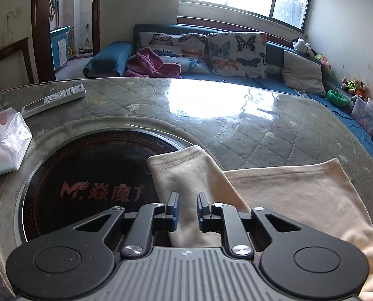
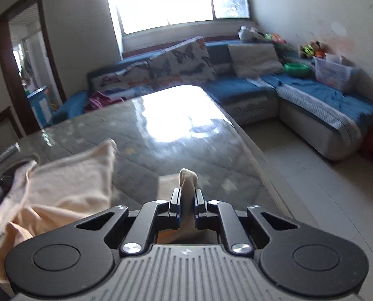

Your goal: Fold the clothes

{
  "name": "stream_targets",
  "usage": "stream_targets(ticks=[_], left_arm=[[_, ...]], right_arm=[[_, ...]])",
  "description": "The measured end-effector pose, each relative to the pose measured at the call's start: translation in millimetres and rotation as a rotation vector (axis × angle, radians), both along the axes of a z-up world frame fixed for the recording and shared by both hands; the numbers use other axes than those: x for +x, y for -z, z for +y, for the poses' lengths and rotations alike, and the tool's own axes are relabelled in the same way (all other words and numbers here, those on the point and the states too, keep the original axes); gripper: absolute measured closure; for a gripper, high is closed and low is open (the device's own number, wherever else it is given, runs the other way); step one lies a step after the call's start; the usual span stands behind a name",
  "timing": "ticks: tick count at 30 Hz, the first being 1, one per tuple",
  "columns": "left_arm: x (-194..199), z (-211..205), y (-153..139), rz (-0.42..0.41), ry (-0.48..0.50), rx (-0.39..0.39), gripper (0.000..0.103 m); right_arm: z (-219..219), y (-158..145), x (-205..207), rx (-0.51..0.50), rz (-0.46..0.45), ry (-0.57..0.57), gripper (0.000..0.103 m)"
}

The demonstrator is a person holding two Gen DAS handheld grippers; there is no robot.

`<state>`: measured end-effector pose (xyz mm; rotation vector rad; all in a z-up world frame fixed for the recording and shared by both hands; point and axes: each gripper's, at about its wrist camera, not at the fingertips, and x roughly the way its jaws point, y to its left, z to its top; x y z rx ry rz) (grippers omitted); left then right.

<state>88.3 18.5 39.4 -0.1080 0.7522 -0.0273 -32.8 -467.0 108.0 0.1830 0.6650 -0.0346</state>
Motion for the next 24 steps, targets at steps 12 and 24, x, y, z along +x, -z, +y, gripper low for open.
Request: stream_targets(ticks=[12, 24], left_arm=[[50, -37, 14, 0.061, -0.016, 0.002, 0.056], [-2, -10, -15, -0.039, -0.028, -0.006, 0.102]], right_arm=[[2, 4, -7, -0.057, -0.02, 0.023, 0.072], [38, 21, 15, -0.257, 0.045, -0.15, 0.046]])
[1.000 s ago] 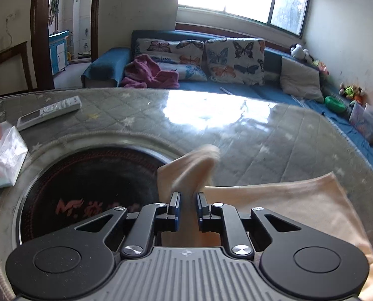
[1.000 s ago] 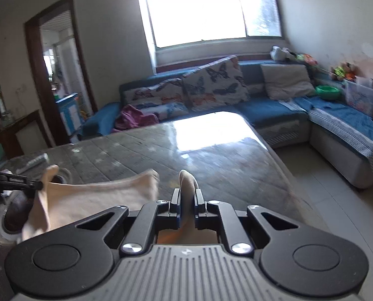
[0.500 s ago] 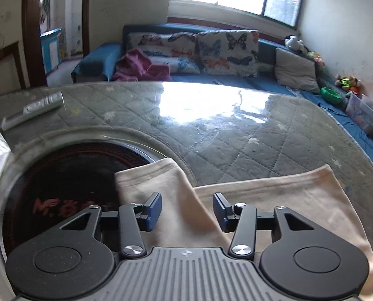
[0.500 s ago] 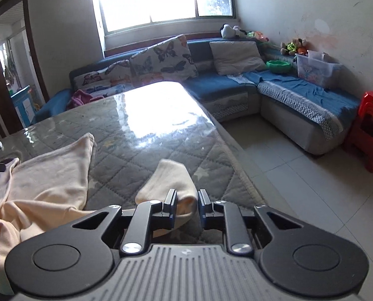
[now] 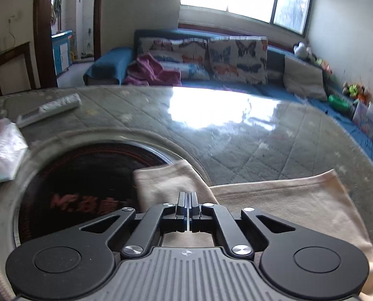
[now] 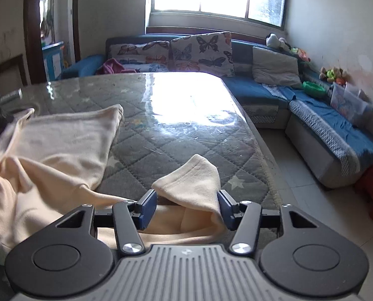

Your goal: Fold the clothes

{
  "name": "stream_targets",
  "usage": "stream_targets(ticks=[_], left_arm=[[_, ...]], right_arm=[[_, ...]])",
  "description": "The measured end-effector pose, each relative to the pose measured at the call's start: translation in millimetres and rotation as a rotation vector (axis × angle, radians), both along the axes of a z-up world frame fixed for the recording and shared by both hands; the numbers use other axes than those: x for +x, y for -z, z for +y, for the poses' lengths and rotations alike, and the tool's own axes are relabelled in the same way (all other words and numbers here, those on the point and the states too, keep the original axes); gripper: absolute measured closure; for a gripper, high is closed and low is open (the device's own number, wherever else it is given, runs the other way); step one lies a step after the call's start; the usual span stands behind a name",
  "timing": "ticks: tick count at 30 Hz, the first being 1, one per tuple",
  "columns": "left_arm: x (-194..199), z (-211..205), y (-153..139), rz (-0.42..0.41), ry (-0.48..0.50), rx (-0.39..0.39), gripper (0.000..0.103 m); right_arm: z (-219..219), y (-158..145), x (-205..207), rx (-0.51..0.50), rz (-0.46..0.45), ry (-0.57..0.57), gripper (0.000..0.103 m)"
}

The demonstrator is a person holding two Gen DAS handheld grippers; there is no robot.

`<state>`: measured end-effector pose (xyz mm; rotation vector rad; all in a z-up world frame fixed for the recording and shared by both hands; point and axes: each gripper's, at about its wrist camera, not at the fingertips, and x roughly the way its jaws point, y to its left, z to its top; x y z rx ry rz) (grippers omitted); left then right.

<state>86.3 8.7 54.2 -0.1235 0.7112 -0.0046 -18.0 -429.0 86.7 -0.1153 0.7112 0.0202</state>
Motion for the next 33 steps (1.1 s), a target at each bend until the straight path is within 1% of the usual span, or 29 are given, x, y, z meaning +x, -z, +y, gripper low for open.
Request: stream_targets(ticks=[1, 4, 6, 9, 10, 11, 12, 13, 14, 15, 16, 17, 20, 23, 25, 27, 28, 29, 31, 32, 33], left_arm=[[-9, 5, -6, -0.018, -0.006, -0.016, 0.102], [-37, 20, -24, -0.07, -0.024, -0.056, 0.103], [-50, 28, -32, -0.083, -0.026, -0.083, 0.103], [-56, 28, -37, -0.074, 0.01, -0.103, 0.101], [-53, 24, -36, -0.061, 0.019, -0.1, 0.099], [-49, 19, -34, -0.053, 0.026, -0.088, 0.098], [-45, 14, -32, -0.046, 0.033, -0.075, 0.096], [-40, 8, -29, -0.04, 0.04, -0.06, 0.091], [-34, 2, -25, -0.032, 0.052, -0.053, 0.081], [-27, -4, -20, -0.024, 0.062, -0.045, 0.075], [-20, -11, -15, -0.015, 0.066, -0.028, 0.064], [-13, -17, -11, -0.005, 0.07, -0.01, 0.058], [10, -35, 5, 0.031, 0.08, 0.039, 0.057], [26, -44, 19, 0.062, 0.059, 0.076, 0.056], [35, -47, 27, 0.081, 0.041, 0.094, 0.056], [43, -48, 34, 0.097, 0.024, 0.109, 0.056], [43, -47, 34, 0.094, 0.023, 0.106, 0.06], [43, -46, 34, 0.09, 0.022, 0.103, 0.075], [42, -44, 35, 0.085, 0.019, 0.096, 0.094], [39, -41, 34, 0.088, 0.013, 0.087, 0.098], [36, -39, 34, 0.087, 0.007, 0.082, 0.1]], right_arm=[[0, 3, 1, -0.015, 0.002, 0.005, 0.046], [-8, 6, 3, -0.006, -0.005, 0.034, 0.046], [-12, 7, 3, -0.018, 0.009, 0.035, 0.046], [-16, 4, -1, -0.021, 0.007, 0.032, 0.046], [-17, 4, -2, -0.027, 0.003, 0.034, 0.045], [-18, 5, -3, -0.029, 0.001, 0.034, 0.042], [-20, 5, -3, -0.012, 0.002, 0.029, 0.041], [-21, 5, -3, 0.007, 0.006, 0.024, 0.041], [-23, 6, -2, 0.031, 0.016, 0.014, 0.041], [-23, 7, -1, 0.04, 0.024, 0.002, 0.041], [-23, 8, -1, 0.024, 0.021, 0.0, 0.04], [-22, 9, -1, 0.005, 0.017, 0.005, 0.038], [-27, 9, 0, -0.042, -0.001, 0.06, 0.037], [-37, 8, -1, -0.087, -0.022, 0.121, 0.037], [-51, 7, -2, -0.119, -0.023, 0.2, 0.037], [-65, 5, -7, -0.103, -0.021, 0.247, 0.037], [-69, 3, -10, -0.093, -0.023, 0.257, 0.037], [-70, 1, -13, -0.087, -0.026, 0.26, 0.037], [-72, -4, -20, -0.083, -0.037, 0.261, 0.036], [-70, -6, -22, -0.09, -0.047, 0.254, 0.035], [-68, -8, -25, -0.092, -0.058, 0.244, 0.035]])
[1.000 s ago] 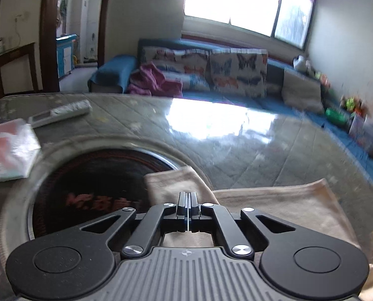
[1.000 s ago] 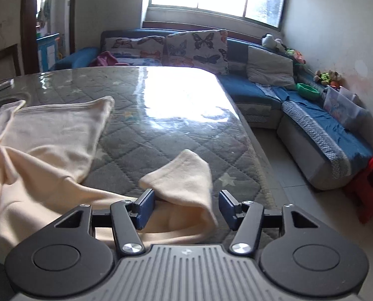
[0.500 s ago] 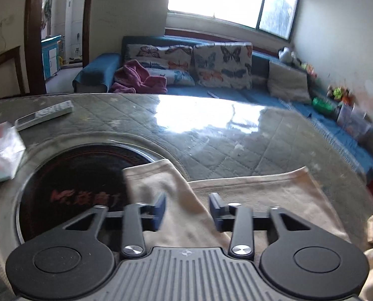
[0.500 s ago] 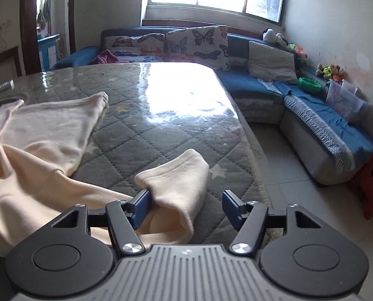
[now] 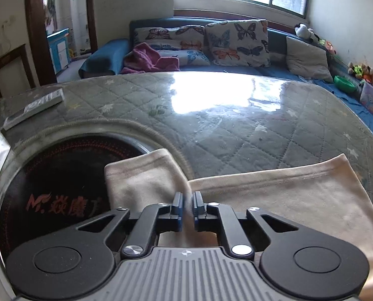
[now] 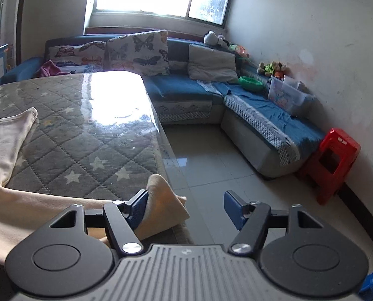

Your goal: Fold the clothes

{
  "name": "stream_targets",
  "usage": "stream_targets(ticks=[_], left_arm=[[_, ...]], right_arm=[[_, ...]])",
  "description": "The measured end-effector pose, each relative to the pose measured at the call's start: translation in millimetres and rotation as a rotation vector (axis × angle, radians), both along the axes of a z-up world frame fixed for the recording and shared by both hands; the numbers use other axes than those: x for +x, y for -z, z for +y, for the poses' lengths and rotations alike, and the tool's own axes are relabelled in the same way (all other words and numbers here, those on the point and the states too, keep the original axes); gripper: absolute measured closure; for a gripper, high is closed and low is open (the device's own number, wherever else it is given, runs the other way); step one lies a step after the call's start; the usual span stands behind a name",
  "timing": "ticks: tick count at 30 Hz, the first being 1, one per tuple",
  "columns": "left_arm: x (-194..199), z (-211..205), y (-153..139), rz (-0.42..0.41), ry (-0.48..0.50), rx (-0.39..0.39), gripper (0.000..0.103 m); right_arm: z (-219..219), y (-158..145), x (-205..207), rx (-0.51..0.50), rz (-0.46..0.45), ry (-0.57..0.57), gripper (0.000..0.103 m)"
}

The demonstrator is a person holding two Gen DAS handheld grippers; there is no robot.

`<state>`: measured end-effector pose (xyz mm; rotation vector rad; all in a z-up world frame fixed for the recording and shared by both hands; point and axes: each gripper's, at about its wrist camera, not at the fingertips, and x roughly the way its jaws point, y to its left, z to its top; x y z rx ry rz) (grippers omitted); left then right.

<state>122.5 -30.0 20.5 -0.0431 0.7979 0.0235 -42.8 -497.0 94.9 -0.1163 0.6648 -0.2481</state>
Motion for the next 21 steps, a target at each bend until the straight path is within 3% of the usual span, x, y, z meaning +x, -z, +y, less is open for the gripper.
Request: stream_targets(ticks=[8, 13, 21], left_arm=[[-58, 37, -34, -0.102, -0.053, -0.083, 0.101], [-108, 79, -55, -0.165, -0.139, -0.173, 0.101], [-168, 113, -66, -0.202, -0.215, -0.193, 0.101]], right_arm=[[17, -1, -3, 0.003, -0.01, -0.07, 0.035], [24, 2, -8, 0.011, -0.007, -0.099, 0.035], [29, 5, -10, 0.054, -0.003, -0.125, 0.034]])
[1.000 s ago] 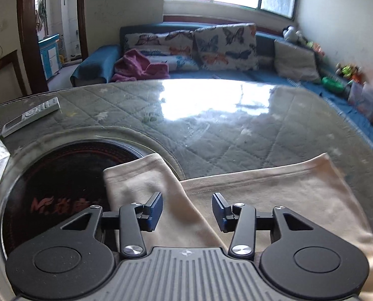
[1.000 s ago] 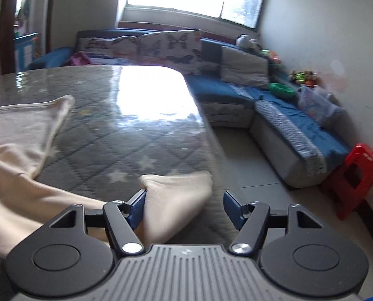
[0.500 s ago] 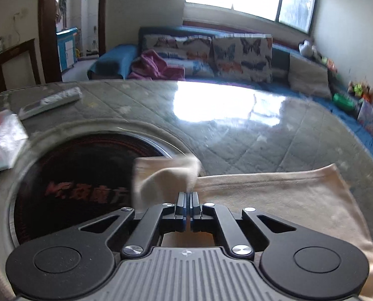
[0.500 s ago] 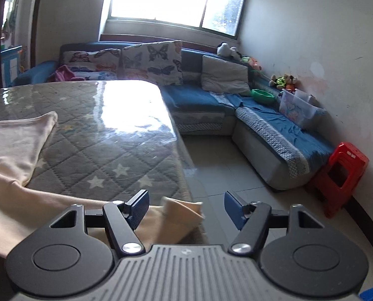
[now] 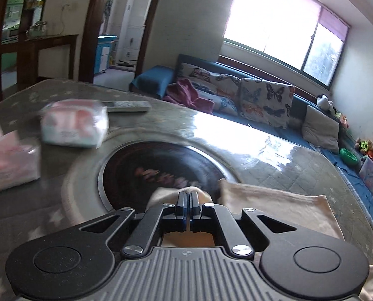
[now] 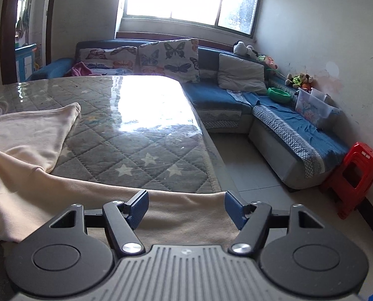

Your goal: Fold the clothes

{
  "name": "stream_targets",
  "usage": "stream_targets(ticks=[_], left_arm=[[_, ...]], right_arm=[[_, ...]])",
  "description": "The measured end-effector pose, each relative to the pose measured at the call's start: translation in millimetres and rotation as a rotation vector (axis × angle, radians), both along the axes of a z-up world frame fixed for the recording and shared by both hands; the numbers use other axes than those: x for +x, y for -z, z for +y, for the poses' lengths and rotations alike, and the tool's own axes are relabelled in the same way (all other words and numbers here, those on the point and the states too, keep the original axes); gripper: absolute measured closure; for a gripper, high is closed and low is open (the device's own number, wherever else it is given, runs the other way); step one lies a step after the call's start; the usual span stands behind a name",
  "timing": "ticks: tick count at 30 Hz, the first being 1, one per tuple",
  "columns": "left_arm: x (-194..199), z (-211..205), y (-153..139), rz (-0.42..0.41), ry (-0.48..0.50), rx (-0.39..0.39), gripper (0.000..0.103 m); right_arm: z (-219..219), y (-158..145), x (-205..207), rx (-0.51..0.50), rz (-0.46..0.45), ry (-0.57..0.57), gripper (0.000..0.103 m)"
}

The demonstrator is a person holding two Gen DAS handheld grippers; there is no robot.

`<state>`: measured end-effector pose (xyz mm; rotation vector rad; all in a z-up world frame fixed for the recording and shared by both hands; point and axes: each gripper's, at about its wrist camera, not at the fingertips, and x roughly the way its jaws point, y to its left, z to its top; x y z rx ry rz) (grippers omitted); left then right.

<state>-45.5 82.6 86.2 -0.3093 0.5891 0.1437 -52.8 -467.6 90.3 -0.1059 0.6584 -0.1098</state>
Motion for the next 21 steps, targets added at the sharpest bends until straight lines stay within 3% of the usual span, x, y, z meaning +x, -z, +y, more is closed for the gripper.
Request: stream_targets(ticks=[9, 16, 18, 21], left_arm=[[-76, 43, 21, 0.07, -0.148, 0.023, 0.101], [-66, 66, 47, 0.145, -0.187, 0.043, 0.101], [-57, 66, 52, 0.181, -0.151, 0.033, 0.098], [-62, 62, 47, 0.171, -0.113, 0.062, 0.093]], right_arm=[[0, 14, -6, 0.002, 0.047, -0.025, 0.031], [-7, 14, -24, 0.038, 0.071, -0.011, 0.03], [-11, 13, -28, 0.041, 0.07, 0.014, 0.03], [-10, 5, -34, 0.03, 0.058, 0.016, 0.032]])
